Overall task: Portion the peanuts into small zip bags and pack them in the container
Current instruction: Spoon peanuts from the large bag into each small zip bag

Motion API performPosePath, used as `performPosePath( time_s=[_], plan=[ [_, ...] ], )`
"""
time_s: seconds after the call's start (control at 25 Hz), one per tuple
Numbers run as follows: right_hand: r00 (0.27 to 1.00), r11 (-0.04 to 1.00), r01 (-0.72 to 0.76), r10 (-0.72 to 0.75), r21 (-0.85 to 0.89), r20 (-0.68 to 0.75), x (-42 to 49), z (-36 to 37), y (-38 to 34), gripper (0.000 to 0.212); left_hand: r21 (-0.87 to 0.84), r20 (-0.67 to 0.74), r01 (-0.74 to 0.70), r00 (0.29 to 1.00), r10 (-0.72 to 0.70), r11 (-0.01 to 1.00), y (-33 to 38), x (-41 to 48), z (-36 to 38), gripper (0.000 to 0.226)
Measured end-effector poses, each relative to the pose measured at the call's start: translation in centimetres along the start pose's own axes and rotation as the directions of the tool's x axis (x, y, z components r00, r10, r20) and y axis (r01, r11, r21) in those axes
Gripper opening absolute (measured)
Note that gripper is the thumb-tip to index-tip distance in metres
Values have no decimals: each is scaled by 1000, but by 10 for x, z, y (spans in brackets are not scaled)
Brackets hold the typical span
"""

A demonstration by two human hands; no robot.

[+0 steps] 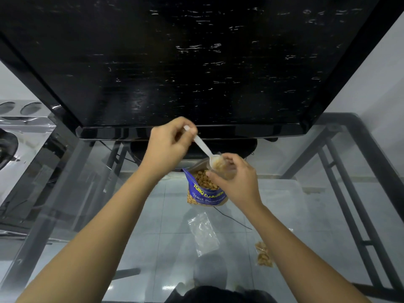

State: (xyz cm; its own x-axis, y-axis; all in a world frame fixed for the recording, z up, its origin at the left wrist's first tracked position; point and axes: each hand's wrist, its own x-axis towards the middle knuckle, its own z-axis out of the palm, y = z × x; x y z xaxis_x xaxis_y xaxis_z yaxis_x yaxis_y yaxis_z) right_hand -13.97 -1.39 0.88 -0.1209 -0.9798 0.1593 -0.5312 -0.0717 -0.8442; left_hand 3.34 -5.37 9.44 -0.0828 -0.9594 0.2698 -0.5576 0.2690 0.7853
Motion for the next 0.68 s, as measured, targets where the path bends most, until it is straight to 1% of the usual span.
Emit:
performPosePath(
  time_s=[0.04, 0.08, 0.12, 0.16, 0.2, 0.28, 0.32, 0.36, 0.4, 0.44, 0.52, 0.56, 0.6, 0.64, 0.68],
  plan=[
    [1000, 1000, -6, 7, 30, -27, -1, 2, -1, 47, 94, 8, -156, 988, 156, 983, 12, -4, -2, 10],
    [999, 999, -14, 16, 51, -43, -1, 3, -2, 48, 150, 0, -259, 965, 262, 954, 19, -7, -6, 9],
    [998, 997, -27, 30, 65, -49, -1, 3, -3, 48, 167, -33, -294, 952, 304, 941, 20, -6, -10, 9],
    [998, 996, -43, 47, 76, -49, -1, 1, -3, 47, 146, -93, -268, 955, 283, 952, 18, -4, -14, 9],
    [997, 995, -57, 61, 85, -47, -1, -1, -4, 47, 85, -170, -194, 964, 206, 977, 12, 0, -18, 10],
    [996, 994, -72, 77, 88, -51, -3, -7, -3, 44, -113, -290, 3, 956, -36, 994, -7, 6, -20, 15],
    [995, 993, -71, 77, 92, -65, -3, -10, -2, 41, -206, -291, 97, 944, -155, 974, -16, 7, -18, 18],
    [994, 993, -66, 74, 94, -82, -4, -13, -1, 38, -251, -248, 186, 936, -249, 950, -25, 6, -12, 21],
    [993, 994, -58, 67, 90, -100, -5, -16, -1, 36, -235, -175, 261, 936, -305, 936, -34, 1, -3, 23],
    [992, 995, -58, 67, 85, -111, -6, -18, 0, 34, -167, -98, 324, 934, -343, 931, -42, -6, 9, 22],
    [986, 987, -103, 117, 121, -115, -9, -24, 0, 33, 16, 40, 399, 916, -400, 917, -54, -21, 30, 12],
    [982, 979, -134, 152, 156, -110, -12, -28, 1, 33, 91, 88, 424, 898, -431, 901, -55, -28, 36, 11],
    [979, 971, -155, 176, 184, -105, -15, -31, 2, 33, 160, 103, 433, 886, -452, 887, -54, -33, 39, 26],
    [977, 966, -167, 190, 196, -102, -19, -34, 3, 34, 225, 61, 411, 899, -434, 884, -52, -38, 41, 45],
    [975, 963, -176, 200, 204, -99, -22, -38, 3, 35, 262, -20, 355, 932, -362, 898, -50, -43, 43, 56]
  ],
)
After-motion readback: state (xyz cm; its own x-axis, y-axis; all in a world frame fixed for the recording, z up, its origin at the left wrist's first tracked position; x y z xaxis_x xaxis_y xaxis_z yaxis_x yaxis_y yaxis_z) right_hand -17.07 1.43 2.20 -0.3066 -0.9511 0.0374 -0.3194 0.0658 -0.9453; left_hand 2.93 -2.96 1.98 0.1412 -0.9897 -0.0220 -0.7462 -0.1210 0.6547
